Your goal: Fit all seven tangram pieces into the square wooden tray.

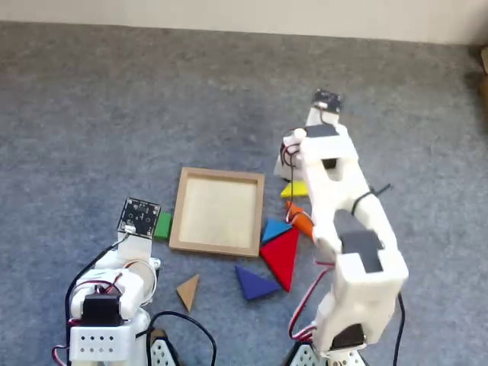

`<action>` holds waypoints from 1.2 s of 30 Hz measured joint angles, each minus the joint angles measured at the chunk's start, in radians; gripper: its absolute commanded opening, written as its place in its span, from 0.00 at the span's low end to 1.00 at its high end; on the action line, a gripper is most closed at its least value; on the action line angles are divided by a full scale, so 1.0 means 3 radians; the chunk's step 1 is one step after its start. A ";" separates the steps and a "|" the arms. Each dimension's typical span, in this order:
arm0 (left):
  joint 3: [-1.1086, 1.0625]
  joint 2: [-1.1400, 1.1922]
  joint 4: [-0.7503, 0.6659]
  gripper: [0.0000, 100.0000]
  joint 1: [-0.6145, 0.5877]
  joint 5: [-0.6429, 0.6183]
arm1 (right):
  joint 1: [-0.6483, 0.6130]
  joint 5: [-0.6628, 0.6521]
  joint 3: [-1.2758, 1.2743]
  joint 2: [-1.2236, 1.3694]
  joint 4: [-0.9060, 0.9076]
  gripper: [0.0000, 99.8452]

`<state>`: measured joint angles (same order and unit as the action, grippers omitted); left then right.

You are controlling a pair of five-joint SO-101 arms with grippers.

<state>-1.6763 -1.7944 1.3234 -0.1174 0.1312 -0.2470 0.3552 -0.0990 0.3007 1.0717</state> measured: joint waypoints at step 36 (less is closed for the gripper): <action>0.0000 0.0000 0.0000 0.01 0.0000 0.0000 | 0.0148 -0.0501 0.0690 0.0573 0.0332 0.35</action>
<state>-1.6763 -1.7944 1.3234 -0.1174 0.1312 -0.2025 0.2048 0.1082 0.4726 1.1715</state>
